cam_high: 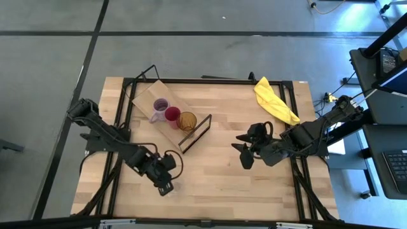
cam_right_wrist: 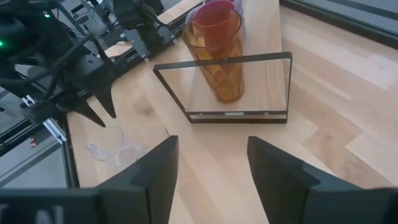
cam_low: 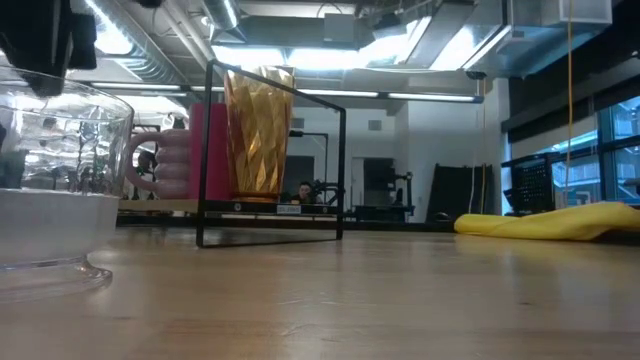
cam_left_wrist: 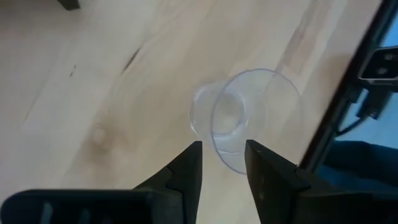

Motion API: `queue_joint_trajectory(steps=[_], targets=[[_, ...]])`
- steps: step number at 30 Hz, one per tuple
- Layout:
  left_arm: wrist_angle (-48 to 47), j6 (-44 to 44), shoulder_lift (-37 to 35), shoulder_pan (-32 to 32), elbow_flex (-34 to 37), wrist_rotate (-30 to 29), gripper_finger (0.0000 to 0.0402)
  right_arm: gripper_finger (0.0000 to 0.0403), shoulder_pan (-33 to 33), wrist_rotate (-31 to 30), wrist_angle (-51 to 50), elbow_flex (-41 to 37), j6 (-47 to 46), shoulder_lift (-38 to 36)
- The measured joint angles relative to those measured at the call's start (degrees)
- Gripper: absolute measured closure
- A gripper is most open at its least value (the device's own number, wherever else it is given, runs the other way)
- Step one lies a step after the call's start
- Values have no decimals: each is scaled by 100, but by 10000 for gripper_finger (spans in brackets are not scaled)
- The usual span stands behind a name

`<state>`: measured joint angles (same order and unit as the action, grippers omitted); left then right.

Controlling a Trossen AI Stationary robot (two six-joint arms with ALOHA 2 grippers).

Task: Stack small to large cups/mugs on shelf
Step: Put the transparent cup on the shelf

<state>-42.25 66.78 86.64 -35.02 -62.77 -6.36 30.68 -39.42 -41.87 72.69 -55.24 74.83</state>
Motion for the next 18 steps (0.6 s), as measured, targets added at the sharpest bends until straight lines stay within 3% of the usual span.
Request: queue_joint_trajectory(steps=[18], targets=[[280, 35, 631, -1, 3, -56, 287, 209, 3, 96, -98, 0, 144, 0]])
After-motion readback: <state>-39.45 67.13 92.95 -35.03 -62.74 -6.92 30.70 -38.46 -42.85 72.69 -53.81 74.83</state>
